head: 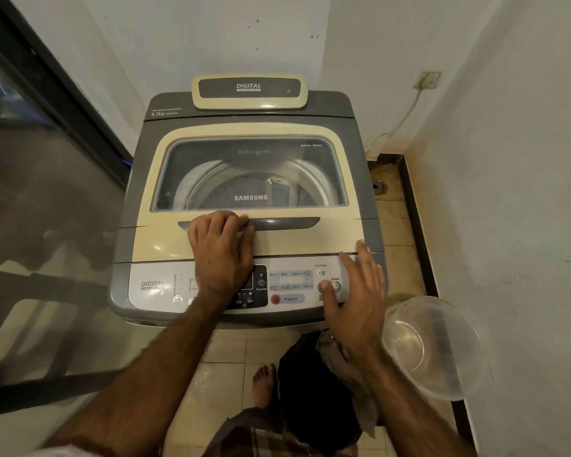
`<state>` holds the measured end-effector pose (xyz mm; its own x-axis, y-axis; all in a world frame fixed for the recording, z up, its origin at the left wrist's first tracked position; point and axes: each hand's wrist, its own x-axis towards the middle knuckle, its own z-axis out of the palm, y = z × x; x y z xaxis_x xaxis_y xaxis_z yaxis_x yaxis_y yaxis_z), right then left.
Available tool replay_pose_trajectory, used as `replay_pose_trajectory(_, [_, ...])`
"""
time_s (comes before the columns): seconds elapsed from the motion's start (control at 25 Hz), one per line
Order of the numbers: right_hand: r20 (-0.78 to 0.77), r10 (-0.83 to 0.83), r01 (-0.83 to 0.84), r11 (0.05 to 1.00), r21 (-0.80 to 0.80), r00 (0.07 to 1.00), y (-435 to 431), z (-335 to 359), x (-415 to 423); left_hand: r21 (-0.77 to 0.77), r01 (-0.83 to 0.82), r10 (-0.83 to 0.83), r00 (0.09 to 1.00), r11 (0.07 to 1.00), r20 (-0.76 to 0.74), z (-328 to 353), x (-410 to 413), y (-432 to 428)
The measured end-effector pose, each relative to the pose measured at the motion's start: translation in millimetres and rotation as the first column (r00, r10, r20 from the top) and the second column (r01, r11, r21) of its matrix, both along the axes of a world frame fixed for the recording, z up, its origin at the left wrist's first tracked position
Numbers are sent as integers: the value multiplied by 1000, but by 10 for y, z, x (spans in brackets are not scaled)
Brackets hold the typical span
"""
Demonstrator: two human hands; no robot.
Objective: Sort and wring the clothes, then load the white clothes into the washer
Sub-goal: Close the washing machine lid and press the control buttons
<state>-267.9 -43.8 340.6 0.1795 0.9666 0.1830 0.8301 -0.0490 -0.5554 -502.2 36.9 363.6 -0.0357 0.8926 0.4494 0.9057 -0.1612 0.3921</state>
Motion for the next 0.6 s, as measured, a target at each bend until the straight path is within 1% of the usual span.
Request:
replay_pose_trajectory(0.08, [7, 24, -24, 1000, -14, 1000, -4, -21, 40, 7, -2, 2, 1000, 1000, 1, -7, 0, 0])
replay_pose_trajectory(0.28, [18, 1, -1, 1000, -10, 1000, 10, -44, 7, 19, -4, 3, 1000, 1000, 10, -14, 0, 8])
replay_pose_trajectory(0.48, [-17, 24, -24, 1000, -14, 1000, 28, -35, 10, 14, -8, 8, 1000, 1000, 8, -34, -8, 25])
replay_pose_trajectory(0.6, [-11, 18, -18, 1000, -2, 1000, 29, -44, 7, 12, -7, 7, 1000, 1000, 16, -38, -4, 18])
